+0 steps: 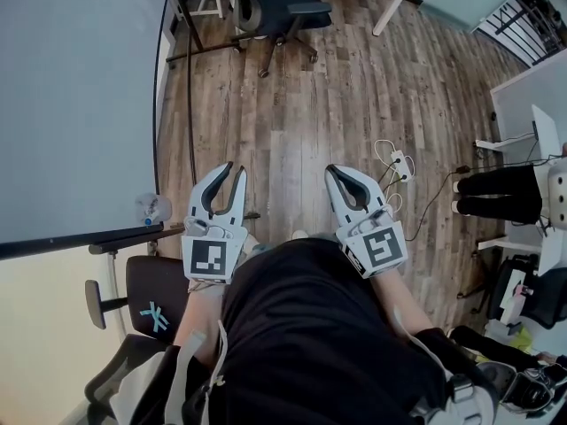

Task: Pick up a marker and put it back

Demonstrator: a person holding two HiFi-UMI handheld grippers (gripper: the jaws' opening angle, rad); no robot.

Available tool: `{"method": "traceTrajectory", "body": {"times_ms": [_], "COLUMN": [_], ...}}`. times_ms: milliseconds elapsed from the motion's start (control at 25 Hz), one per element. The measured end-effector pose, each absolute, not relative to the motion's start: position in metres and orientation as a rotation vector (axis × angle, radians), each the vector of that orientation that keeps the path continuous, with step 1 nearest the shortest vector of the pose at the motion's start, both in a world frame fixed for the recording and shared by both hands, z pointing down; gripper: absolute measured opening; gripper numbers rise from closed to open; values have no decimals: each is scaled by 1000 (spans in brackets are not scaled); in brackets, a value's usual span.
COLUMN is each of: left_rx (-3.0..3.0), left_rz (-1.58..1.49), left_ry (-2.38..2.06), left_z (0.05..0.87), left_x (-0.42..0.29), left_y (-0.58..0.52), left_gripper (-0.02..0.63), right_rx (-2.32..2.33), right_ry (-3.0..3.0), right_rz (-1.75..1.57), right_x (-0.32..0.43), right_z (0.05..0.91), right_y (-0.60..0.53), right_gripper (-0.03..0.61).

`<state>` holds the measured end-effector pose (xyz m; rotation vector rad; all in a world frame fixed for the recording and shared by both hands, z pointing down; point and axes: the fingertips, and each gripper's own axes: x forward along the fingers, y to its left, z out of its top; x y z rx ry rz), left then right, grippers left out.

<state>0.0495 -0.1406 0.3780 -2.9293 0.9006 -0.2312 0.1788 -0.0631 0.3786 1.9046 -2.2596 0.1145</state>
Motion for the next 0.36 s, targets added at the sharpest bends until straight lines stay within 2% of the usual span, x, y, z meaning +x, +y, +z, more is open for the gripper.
{"method": "traceTrajectory", "body": {"times_ms": [360], "left_rx": [-2927], "left_rz": [-230], "left_ry": [954], "left_z": [377], "left_x": [38], "left_y": [-141], "left_gripper": [72], "right_rx": [1875], "right_ry": [-2280], "right_rz": [99], "right_x": [171], "right_z": [375], "right_y": [-67], "right_gripper": [15]}}
